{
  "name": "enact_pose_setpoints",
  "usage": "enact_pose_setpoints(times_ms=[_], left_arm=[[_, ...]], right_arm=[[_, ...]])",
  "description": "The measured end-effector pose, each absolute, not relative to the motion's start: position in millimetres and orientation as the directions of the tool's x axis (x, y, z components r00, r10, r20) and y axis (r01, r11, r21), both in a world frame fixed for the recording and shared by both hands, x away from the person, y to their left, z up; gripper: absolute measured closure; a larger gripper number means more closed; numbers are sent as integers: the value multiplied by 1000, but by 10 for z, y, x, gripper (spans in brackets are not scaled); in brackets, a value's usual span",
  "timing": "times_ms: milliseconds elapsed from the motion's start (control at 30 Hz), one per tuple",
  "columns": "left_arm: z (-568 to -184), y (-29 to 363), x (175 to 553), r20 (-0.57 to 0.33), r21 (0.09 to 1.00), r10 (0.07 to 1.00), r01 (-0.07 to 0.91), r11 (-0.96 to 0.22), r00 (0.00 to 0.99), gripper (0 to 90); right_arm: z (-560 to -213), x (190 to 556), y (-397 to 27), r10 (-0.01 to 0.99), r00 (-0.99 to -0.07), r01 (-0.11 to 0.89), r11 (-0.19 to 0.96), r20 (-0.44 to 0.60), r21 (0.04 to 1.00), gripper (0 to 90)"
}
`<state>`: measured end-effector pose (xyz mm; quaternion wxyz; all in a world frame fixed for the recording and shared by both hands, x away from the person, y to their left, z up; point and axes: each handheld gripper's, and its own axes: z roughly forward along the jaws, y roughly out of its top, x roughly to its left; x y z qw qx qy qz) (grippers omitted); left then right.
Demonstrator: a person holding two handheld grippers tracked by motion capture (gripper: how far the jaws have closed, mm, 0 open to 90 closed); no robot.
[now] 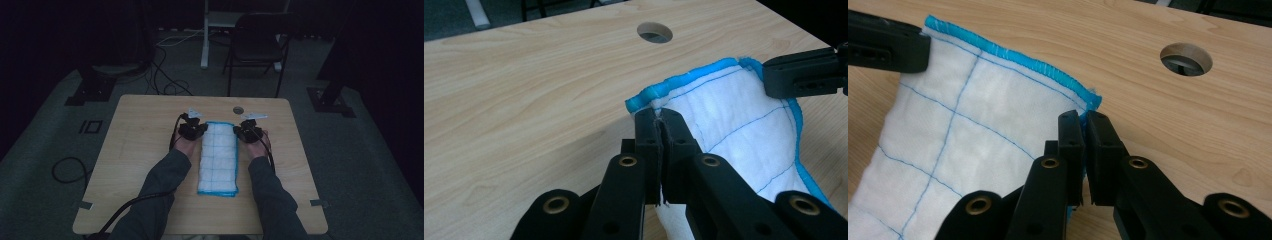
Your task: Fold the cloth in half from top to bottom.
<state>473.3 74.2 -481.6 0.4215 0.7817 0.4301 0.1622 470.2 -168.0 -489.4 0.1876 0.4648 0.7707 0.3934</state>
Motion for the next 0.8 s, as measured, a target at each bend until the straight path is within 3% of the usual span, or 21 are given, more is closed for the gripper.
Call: enact_pose_setpoints(times_ms=[800], left_arm=[[-4685, 885, 4474, -138, 833, 784, 499, -239, 606, 885]], right_arm=[[-4685, 4379, -1664, 832, -550, 507, 260, 76, 822, 869]])
